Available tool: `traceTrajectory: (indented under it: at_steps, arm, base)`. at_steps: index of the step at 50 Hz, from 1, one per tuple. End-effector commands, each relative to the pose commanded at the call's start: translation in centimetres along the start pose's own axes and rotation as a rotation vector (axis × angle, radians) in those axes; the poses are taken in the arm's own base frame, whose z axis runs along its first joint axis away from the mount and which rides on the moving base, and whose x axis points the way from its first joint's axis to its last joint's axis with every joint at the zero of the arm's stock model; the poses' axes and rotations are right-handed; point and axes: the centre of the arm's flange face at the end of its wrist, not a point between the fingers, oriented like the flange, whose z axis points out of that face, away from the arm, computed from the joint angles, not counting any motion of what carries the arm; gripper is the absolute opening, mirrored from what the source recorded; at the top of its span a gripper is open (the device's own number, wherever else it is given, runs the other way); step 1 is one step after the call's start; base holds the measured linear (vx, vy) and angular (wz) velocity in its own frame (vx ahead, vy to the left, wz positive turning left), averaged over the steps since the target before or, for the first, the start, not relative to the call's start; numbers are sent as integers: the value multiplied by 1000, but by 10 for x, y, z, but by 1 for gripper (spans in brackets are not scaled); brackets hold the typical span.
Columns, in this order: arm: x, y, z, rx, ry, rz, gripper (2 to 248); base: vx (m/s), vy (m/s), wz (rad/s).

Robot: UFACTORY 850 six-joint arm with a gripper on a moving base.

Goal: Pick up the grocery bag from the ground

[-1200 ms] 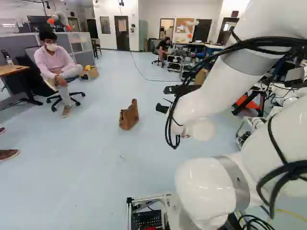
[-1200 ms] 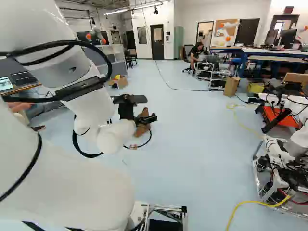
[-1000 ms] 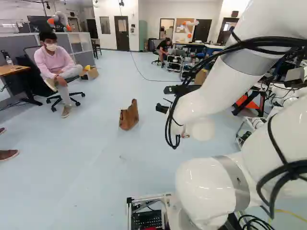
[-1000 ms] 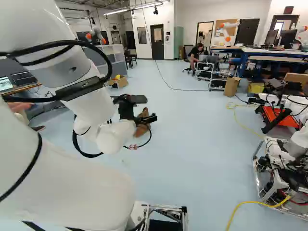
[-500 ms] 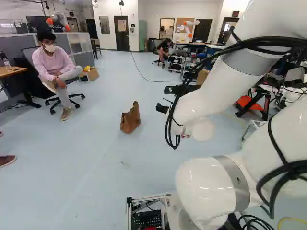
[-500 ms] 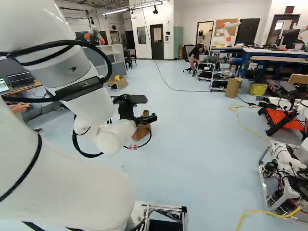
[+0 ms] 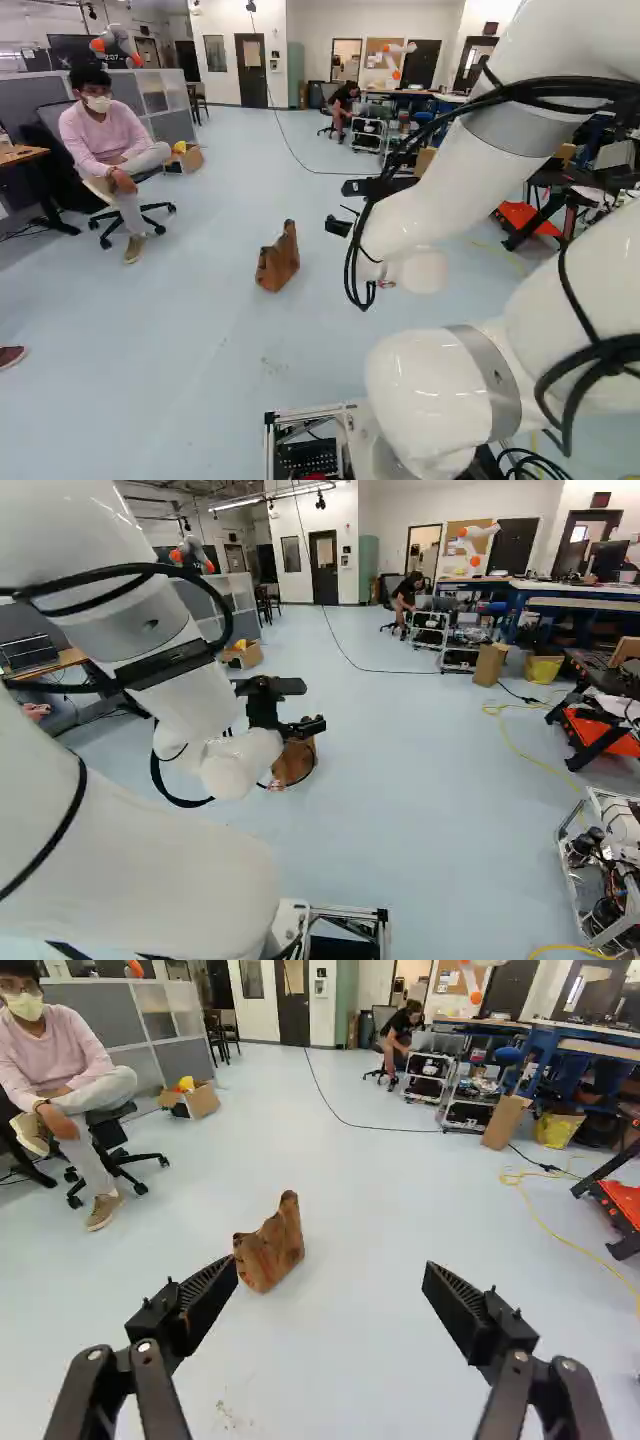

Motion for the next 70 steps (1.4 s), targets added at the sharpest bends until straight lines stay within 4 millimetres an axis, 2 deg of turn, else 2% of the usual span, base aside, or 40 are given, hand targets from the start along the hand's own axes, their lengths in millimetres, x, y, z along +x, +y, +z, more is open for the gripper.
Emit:
traceTrajectory:
  at_steps: [27, 45, 70]
  arm:
    - [0, 0, 0, 0, 0, 0, 247]
    - [0, 0, 0, 0, 0, 0, 247]
    - [0, 0, 0, 0, 0, 0, 247]
  base:
    - [249, 146, -31]
    - [263, 220, 245]
    - [314, 99, -23]
